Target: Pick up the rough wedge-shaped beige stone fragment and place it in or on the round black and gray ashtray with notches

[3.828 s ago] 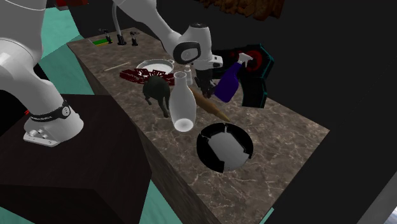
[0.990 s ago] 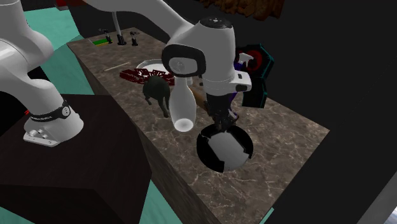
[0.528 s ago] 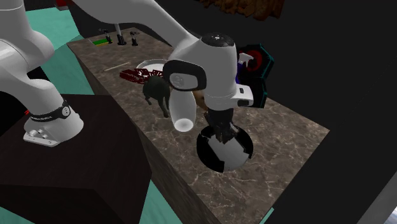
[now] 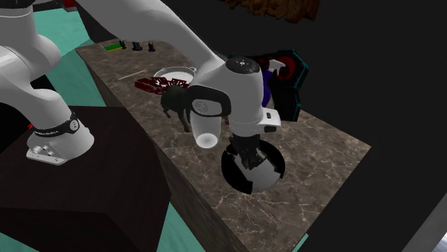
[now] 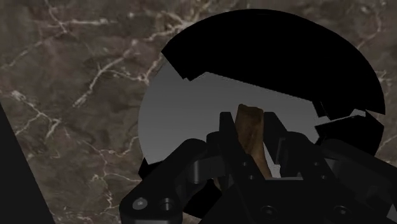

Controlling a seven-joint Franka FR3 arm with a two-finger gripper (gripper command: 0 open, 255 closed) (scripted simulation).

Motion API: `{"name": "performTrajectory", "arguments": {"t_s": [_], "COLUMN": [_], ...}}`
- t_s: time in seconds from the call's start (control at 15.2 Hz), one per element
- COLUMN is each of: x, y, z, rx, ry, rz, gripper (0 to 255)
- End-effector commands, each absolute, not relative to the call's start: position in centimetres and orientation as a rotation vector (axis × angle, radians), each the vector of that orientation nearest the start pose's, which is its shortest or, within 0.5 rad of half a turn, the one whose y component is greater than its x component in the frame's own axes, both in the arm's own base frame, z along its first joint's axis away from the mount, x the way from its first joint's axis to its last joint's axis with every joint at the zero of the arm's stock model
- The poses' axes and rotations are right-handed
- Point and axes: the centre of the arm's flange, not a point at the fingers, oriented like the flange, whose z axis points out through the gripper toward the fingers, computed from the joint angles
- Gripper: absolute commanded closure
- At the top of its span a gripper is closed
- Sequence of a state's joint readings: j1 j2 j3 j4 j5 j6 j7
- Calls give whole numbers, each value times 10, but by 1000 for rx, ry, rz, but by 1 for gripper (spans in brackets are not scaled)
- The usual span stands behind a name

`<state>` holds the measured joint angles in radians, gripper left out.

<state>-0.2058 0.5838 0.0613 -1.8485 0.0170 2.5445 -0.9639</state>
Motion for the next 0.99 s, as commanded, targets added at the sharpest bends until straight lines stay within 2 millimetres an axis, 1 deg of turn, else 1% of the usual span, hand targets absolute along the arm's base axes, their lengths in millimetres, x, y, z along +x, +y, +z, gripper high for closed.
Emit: {"name": "performTrajectory", "arguments": {"t_s": [0.0,0.53,0.59,0.92], "x": [649,649,649,649], "y": [-98,-98,-98,-98], "z": [206,206,206,206], "rx": [-2913,-2913,-2913,-2913], "ry": [-1221,-1221,-1221,-1221], "rz": [-189,-189,-189,-189], "gripper": [255,255,0,0]}}
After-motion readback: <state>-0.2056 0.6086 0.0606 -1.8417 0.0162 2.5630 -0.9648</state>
